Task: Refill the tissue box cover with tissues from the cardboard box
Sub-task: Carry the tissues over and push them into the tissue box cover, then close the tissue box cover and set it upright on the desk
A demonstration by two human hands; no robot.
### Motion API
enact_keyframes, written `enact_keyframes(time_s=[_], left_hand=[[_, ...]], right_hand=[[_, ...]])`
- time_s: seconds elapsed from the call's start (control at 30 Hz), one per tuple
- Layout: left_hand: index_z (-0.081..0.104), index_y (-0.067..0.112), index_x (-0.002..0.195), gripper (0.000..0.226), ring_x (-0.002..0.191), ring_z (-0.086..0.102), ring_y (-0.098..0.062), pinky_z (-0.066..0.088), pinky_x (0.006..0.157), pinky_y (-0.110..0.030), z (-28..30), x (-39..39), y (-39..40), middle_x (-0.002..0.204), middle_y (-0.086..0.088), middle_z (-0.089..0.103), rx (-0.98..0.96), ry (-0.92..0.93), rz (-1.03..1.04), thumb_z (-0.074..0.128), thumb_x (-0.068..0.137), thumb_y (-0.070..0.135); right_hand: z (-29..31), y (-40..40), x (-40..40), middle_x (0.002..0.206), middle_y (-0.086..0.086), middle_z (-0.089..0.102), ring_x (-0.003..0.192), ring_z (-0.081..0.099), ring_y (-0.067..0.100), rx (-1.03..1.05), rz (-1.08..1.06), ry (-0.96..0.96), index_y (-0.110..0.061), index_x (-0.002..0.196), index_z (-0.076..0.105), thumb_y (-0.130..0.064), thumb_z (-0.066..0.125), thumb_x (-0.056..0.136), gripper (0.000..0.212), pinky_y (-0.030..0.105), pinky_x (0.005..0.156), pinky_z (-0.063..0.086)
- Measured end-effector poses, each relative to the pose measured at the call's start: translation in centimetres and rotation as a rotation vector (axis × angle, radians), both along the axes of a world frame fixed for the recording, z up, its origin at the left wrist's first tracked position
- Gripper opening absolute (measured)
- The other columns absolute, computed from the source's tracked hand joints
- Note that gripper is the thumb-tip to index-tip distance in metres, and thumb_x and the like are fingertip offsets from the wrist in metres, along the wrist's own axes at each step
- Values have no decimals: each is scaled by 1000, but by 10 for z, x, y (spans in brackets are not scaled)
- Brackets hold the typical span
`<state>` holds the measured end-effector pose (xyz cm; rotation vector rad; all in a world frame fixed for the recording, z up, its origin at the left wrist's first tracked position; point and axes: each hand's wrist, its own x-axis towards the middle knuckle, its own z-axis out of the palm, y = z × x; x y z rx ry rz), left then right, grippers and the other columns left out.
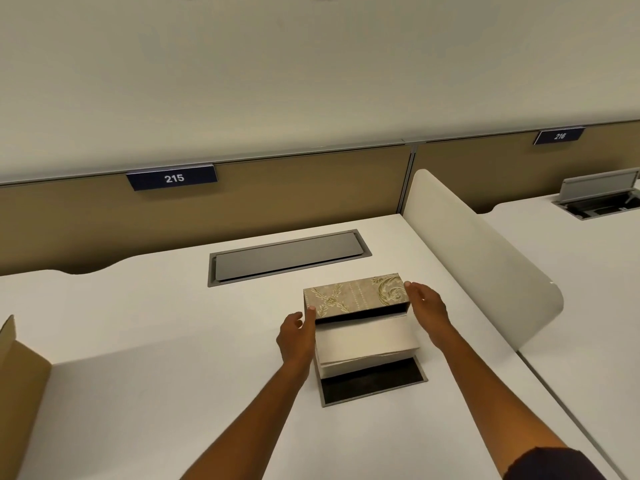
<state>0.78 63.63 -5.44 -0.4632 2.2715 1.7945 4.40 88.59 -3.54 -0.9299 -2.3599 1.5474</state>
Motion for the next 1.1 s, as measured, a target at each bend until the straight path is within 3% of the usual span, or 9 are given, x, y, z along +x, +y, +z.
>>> enact_keyframes(time_s=[0.1, 0.33, 0.5, 0.6, 0.73, 0.8, 0.9, 0.97, 1.1], left_hand=[[62, 6, 111, 32, 94, 61, -23, 49, 82, -30, 2, -3, 1, 114, -14, 69, -16, 77, -8, 61, 94, 33], [58, 3, 97, 17, 86, 60, -23, 47, 75, -29, -1, 0, -2, 96, -12, 66, 26, 143, -46, 62, 94, 20], [58, 4, 94, 14, 78, 60, -19, 48, 65, -17, -8, 19, -7, 85, -4, 64, 34, 254, -83, 63, 94, 17], [59, 7, 95, 12, 86, 66, -20, 52, 72, -20, -14, 34, -13, 93, -6, 70, 64, 303, -123, 64, 93, 17], [62, 10, 100, 8, 102, 67, -16, 54, 95, -29, -24, 51, -21, 107, -1, 72, 61, 364, -183, 64, 93, 15], [62, 11, 101, 9, 111, 64, -10, 49, 98, -19, -31, 59, -24, 118, 3, 70, 42, 394, -218, 63, 94, 15], [61, 14, 101, 7, 115, 62, -6, 41, 89, 3, -42, 69, -28, 126, 9, 66, 9, 416, -261, 62, 94, 16], [60, 15, 114, 19, 115, 64, -10, 39, 88, 5, -50, 76, -30, 122, 11, 68, -1, 413, -294, 61, 95, 17], [44, 25, 135, 55, 116, 57, -2, 37, 88, 5, -59, 84, -31, 127, 20, 57, -51, 350, -411, 72, 87, 24]], right_hand=[[2, 2, -5, 126, 14, 64, 118, 59, 30, 45, 45, 5, -3, 126, 62, -24, 56, 99, 35, 30, 90, 45], [-3, 2, 5, 123, 13, 66, 104, 59, 22, 24, 18, 63, -4, 124, 64, -16, 64, 94, 33, 30, 89, 45], [-9, 5, 22, 121, 8, 67, 109, 62, 26, -15, 0, 100, -11, 120, 65, -19, 67, 91, 30, 48, 100, 51], [-16, 4, 36, 119, 6, 67, 104, 63, 22, -46, -3, 133, -15, 118, 64, -19, 68, 90, 29, 49, 99, 52], [-23, 3, 57, 117, 5, 69, 104, 66, 22, -98, -9, 161, -14, 117, 65, -16, 69, 89, 28, 45, 97, 53], [-26, 2, 67, 116, 5, 69, 103, 68, 22, -121, -9, 163, -14, 115, 65, -15, 70, 88, 27, 43, 96, 54], [-32, 1, 80, 114, 3, 69, 100, 69, 20, -133, -11, 155, -15, 112, 65, -13, 71, 88, 25, 42, 95, 54], [-36, 1, 88, 113, 2, 69, 100, 69, 19, -138, -15, 141, -16, 110, 65, -12, 71, 87, 24, 42, 94, 54], [-41, -2, 96, 112, 5, 68, 94, 69, 19, -133, -31, 121, -15, 108, 64, -11, 71, 87, 23, 45, 92, 53]])
